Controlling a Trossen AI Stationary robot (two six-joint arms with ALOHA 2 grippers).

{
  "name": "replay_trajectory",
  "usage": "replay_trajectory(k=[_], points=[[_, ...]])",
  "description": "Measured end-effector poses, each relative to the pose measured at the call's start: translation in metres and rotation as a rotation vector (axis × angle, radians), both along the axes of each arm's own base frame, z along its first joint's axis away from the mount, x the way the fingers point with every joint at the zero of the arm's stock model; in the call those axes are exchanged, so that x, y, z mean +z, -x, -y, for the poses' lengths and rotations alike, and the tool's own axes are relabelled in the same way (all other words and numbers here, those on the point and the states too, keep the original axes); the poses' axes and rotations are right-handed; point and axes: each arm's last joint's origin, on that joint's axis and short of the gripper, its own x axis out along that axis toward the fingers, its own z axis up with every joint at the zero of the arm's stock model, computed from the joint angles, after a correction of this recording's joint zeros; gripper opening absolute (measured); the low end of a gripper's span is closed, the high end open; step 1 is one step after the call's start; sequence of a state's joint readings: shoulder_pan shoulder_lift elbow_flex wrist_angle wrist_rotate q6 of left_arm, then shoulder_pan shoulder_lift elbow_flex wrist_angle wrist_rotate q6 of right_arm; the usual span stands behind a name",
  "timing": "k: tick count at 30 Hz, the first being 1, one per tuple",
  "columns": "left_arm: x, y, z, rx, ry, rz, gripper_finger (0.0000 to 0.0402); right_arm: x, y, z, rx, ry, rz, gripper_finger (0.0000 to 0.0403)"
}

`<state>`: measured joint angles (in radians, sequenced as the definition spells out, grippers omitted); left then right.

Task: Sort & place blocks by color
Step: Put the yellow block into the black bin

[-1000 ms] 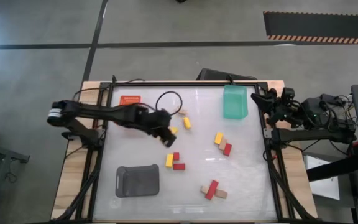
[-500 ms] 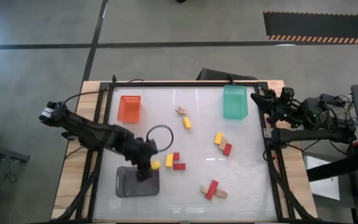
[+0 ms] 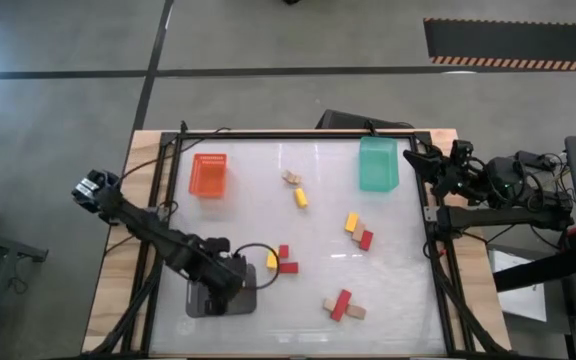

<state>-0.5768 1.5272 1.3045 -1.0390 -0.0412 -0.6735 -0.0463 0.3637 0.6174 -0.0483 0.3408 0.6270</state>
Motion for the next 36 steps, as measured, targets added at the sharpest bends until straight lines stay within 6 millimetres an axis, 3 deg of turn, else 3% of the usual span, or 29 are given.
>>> replay_trajectory(k=[9, 17, 36], points=[[-0.022, -0.001, 0.017, -0.028, -0.12, -0.011, 0.011, 0.0, 0.0, 0.0, 0.003, -0.012, 0.005, 0.0038], [-0.043, 0.013, 0.01, 0.034, -0.167, -0.056, 0.011, -0.002, -0.005, 0.0, 0.005, -0.028, -0.01, 0.0038], [-0.065, 0.01, 0.013, 0.044, -0.128, 0.032, 0.011, -0.016, -0.043, 0.002, 0.009, -0.085, -0.149, 0.0038]])
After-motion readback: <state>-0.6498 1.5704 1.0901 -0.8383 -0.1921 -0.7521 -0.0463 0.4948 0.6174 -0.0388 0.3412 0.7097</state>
